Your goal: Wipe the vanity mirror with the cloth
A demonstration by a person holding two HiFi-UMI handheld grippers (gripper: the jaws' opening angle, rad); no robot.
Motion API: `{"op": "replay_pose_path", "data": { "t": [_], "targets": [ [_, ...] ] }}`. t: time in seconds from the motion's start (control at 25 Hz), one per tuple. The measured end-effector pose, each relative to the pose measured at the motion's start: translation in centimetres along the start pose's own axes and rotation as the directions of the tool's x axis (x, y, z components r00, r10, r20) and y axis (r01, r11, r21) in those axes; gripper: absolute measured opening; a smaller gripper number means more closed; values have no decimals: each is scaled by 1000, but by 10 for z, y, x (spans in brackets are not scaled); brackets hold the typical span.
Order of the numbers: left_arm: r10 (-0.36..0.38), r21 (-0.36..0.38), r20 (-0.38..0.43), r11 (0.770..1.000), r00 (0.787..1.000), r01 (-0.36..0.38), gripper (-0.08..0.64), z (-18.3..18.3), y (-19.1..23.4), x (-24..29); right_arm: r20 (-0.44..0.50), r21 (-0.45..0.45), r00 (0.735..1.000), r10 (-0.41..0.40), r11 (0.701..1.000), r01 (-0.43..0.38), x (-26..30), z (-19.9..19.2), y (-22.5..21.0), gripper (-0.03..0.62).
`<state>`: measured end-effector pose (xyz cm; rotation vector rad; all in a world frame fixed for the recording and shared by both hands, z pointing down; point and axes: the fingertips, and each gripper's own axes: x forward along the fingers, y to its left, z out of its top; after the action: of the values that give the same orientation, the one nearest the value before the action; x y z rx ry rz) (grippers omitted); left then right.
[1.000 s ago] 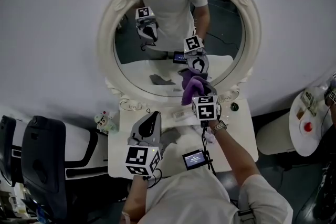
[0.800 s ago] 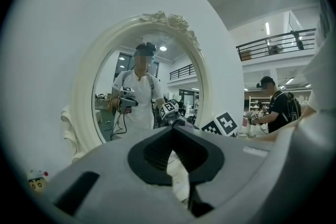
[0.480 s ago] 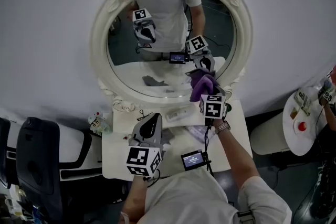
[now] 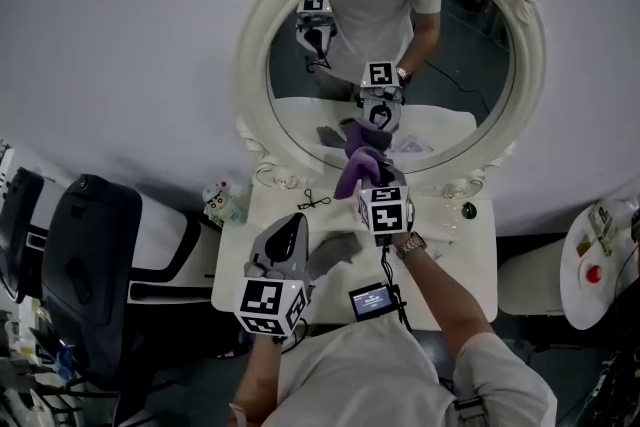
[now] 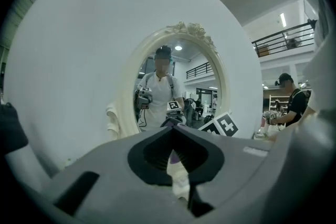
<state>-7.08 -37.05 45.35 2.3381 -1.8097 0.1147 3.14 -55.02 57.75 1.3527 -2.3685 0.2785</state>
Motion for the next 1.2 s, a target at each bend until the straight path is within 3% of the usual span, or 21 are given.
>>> {"op": "replay_pose_path", "data": {
  "t": [0.28,0.56,0.84,1.2],
  "targets": [
    [160,-25,-10,987,987,-160,3,-9,51,-40,-9,-69,993,114,991,-114,39,9,76,66],
    [229,-27,-34,973,973,-230,3,-16,71,-55,-52,-57,992,115,991,-117,66,-6,88,66],
    [185,-7,-50,983,981,-185,3,-19,58,-35,-77,-72,993,87,993,-92,71,-25,66,66],
    [53,2,-64,999,997,-53,3,-19,19,12,-147,-43,989,-15,999,9,52,-67,-14,66]
  ]
}}
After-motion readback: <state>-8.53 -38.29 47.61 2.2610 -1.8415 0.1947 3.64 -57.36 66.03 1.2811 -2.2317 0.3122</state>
